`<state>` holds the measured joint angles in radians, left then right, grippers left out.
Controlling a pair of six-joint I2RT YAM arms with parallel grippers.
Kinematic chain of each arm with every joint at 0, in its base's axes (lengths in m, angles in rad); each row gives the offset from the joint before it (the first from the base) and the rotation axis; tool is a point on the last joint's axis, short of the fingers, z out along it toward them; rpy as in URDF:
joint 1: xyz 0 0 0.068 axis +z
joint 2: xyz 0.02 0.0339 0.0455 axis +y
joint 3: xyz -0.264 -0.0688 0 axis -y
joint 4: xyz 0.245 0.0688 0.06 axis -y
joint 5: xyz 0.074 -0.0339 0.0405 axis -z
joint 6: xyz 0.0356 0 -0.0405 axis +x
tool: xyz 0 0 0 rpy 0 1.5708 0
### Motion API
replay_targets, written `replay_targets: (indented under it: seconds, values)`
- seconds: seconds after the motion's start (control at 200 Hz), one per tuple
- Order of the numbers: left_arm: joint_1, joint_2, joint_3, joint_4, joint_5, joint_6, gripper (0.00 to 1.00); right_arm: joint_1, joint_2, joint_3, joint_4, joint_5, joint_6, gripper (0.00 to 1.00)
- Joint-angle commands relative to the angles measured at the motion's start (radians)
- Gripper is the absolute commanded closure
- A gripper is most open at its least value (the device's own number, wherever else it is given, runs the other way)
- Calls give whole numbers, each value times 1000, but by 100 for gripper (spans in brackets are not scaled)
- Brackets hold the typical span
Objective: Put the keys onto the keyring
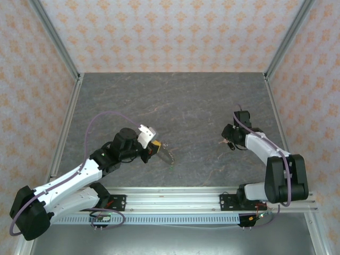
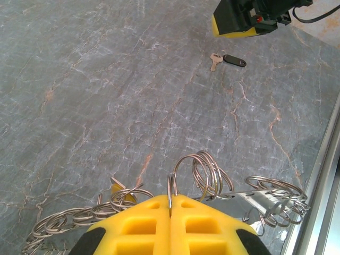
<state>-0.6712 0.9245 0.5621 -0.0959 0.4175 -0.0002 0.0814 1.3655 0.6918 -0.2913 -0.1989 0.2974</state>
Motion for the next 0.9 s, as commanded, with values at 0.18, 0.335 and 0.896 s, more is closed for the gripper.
replay_targets:
  seconds: [0.18,0.335,0.896]
  values:
    - [7,28,65,52,40,29,100,-12,87,63,-89,53,-24,63]
    - [7,23,62,53,42,24,100,-15,119,75,-89,13,-27,65]
    - [7,-29,24,53,13,26,100,-16,109,72,-147,-52,56,71]
